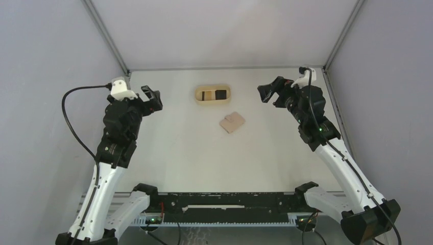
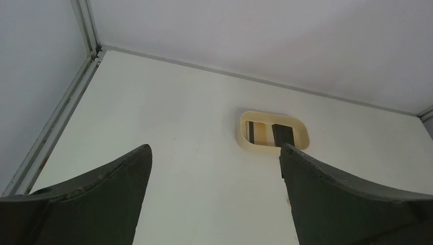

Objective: Take the credit cards out of the card holder

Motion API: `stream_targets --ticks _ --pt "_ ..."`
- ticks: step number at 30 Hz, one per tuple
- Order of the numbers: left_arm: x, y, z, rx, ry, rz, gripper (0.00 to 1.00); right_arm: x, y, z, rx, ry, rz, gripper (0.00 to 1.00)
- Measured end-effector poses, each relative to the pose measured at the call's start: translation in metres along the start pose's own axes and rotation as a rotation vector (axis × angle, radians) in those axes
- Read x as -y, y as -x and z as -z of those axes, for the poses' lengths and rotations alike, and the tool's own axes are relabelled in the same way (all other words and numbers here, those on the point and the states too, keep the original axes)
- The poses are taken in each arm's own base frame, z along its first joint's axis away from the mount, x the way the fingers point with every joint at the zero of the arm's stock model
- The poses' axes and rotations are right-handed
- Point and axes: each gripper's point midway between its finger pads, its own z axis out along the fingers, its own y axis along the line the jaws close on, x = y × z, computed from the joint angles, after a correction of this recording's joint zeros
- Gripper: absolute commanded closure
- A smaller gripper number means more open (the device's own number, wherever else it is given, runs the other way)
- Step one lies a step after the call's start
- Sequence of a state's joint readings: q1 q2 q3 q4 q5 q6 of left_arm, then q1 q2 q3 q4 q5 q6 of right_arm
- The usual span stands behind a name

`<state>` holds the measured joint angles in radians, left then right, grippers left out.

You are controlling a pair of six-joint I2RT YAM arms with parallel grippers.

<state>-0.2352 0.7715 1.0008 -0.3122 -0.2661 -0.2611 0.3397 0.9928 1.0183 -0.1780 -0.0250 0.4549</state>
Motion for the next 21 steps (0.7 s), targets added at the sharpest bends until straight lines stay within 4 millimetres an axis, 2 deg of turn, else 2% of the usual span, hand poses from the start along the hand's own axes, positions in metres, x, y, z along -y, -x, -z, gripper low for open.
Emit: stream_targets --ticks 6,10,13,16,18,21 --pt "0.0 -0.002 -0.003 -0.009 0.003 -0.002 0.0 0.006 -0.008 -0.006 -0.025 -0.018 0.065 0.0" --pt "-0.002 -0.003 -0.005 -0.011 0.018 -0.003 0.07 -0.004 -0.021 -0.007 -0.08 0.067 0.183 0.0" --pt "-0.003 -0.008 -0.015 -0.04 0.034 -0.012 0.01 -0.014 -0.036 -0.013 -0.135 0.107 0.245 0.0" --pt "0.0 -0.007 -0.034 -0.075 0.051 -0.021 0.0 -0.025 -0.053 -0.028 -0.194 0.117 0.289 0.0" --pt "0.004 -0.013 -0.054 -0.113 0.059 -0.022 0.0 -0.032 -0.068 -0.041 -0.239 0.117 0.321 0.0" --pt "0.011 -0.037 -0.091 -0.202 0.07 -0.024 0.02 -0.044 -0.105 -0.062 -0.332 0.131 0.351 0.01"
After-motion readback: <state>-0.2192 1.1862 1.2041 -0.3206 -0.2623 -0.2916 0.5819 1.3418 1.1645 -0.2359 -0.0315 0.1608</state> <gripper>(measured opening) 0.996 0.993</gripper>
